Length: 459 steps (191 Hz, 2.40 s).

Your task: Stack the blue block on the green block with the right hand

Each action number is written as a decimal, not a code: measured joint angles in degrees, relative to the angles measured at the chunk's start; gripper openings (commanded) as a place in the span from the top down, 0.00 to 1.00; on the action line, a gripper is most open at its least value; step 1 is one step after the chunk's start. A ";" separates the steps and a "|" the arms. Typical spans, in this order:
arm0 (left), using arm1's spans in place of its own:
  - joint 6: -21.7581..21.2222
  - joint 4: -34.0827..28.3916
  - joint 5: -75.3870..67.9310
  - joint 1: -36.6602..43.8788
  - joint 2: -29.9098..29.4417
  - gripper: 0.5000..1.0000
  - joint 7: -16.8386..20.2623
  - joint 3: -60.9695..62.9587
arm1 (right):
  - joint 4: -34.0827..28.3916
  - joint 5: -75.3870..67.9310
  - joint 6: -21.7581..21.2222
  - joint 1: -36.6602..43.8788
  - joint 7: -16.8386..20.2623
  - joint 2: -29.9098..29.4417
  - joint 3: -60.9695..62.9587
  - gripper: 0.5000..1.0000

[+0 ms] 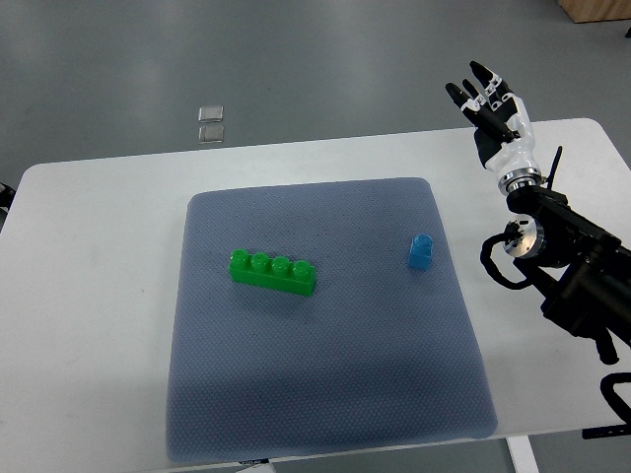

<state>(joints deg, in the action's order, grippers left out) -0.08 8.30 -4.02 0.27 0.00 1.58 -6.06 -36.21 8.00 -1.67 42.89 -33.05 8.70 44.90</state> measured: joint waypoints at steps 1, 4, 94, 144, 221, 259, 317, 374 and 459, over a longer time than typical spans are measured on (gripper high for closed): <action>0.00 0.01 0.00 0.00 0.00 0.00 0.00 0.00 | 0.00 0.00 0.00 0.00 0.00 0.00 0.00 0.14; 0.00 0.02 0.00 0.00 0.00 0.00 0.00 0.00 | 0.00 0.00 0.00 0.00 0.00 0.00 0.00 0.14; 0.00 0.06 -0.13 -0.01 0.00 0.00 0.18 0.57 | 0.00 -0.07 -0.09 0.06 0.00 0.04 -0.01 0.14; 0.00 0.08 -0.13 0.01 0.00 0.00 0.18 0.53 | 0.10 0.00 -0.07 0.06 0.00 0.14 0.17 0.14; -0.01 0.05 -0.10 0.03 0.00 0.00 0.18 0.52 | 0.18 -0.07 0.13 0.50 -0.04 0.15 0.49 0.14; -0.01 0.05 -0.10 0.01 0.00 0.00 0.18 0.52 | 0.18 -0.09 0.22 0.69 -0.04 0.17 0.55 0.14; -0.01 0.05 -0.10 0.67 0.00 0.00 0.18 0.55 | -0.27 -0.17 0.29 0.89 0.07 0.25 0.20 0.14; -0.01 0.16 -0.10 0.81 0.00 0.00 0.18 0.59 | -0.65 0.37 0.22 3.27 0.36 2.98 -0.18 0.14; -0.01 0.08 -0.10 0.70 0.00 0.00 0.18 0.53 | -3.27 16.85 -5.96 13.18 4.54 15.38 -19.75 0.14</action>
<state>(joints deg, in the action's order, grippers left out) -0.09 8.38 -4.13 0.98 0.00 1.76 -5.52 -39.48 24.84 -7.63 56.07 -28.51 24.08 25.15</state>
